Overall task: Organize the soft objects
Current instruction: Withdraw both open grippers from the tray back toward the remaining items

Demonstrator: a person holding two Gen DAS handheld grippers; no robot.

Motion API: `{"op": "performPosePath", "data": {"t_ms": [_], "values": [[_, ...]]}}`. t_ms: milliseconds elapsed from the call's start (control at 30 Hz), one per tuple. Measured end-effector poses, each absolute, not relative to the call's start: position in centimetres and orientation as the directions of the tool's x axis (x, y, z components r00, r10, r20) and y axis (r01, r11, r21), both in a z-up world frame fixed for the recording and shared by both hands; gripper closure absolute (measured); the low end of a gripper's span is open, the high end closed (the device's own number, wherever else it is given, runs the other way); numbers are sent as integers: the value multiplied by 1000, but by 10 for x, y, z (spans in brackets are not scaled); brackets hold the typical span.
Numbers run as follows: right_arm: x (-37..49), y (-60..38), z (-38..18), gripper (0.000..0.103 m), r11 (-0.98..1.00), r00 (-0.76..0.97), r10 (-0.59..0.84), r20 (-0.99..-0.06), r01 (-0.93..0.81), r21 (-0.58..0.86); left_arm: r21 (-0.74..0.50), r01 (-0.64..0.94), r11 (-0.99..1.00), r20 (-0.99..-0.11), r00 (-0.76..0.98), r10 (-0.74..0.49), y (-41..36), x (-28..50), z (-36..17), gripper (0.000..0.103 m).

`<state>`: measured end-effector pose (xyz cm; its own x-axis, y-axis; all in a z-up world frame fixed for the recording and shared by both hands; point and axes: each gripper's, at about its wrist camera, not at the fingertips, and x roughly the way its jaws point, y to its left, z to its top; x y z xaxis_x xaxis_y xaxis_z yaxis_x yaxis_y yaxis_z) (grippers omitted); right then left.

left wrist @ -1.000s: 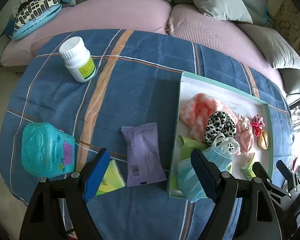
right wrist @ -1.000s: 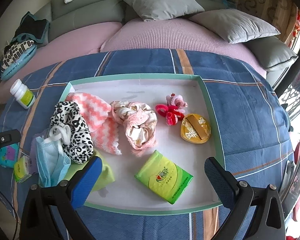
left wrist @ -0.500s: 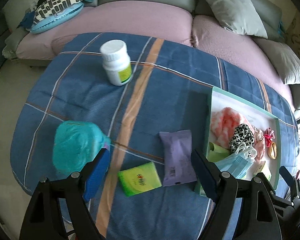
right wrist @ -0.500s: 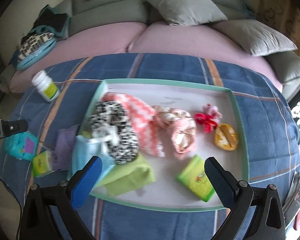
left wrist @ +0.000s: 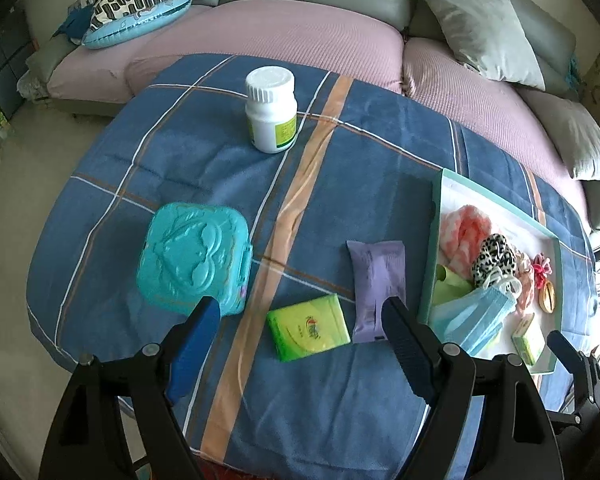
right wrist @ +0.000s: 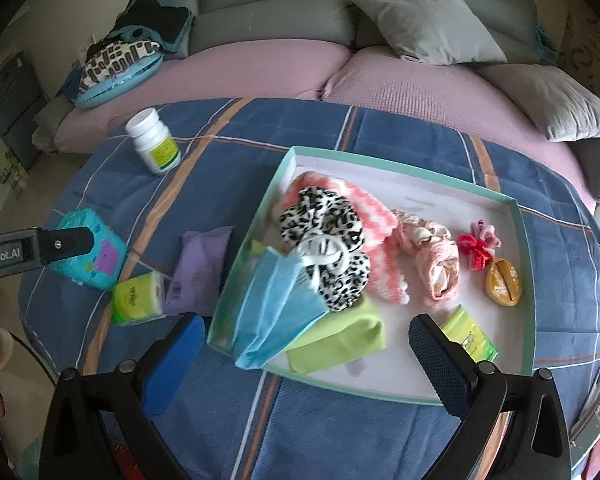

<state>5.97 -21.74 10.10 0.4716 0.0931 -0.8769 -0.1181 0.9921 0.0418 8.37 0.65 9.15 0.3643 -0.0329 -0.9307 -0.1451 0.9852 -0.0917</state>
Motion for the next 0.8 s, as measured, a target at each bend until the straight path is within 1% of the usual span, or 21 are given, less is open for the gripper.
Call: {"op": "performPosePath", "data": {"t_ms": [267, 500, 667, 800], "values": [[47, -202, 94, 0, 983, 444, 144, -884, -168, 75, -114, -159, 981, -938, 343, -53, 13, 63, 81, 20], [42, -192, 90, 0, 978, 461, 160, -873, -192, 78, -134, -201, 970, -947, 315, -65, 22, 47, 65, 20], [43, -187, 90, 0, 976, 467, 161, -869, -204, 71, -136, -243, 960, -954, 294, -61, 29, 44, 50, 20], [45, -185, 84, 0, 977, 459, 146, -877, -203, 56, -166, -272, 948, -958, 274, -89, 31, 48, 37, 20]]}}
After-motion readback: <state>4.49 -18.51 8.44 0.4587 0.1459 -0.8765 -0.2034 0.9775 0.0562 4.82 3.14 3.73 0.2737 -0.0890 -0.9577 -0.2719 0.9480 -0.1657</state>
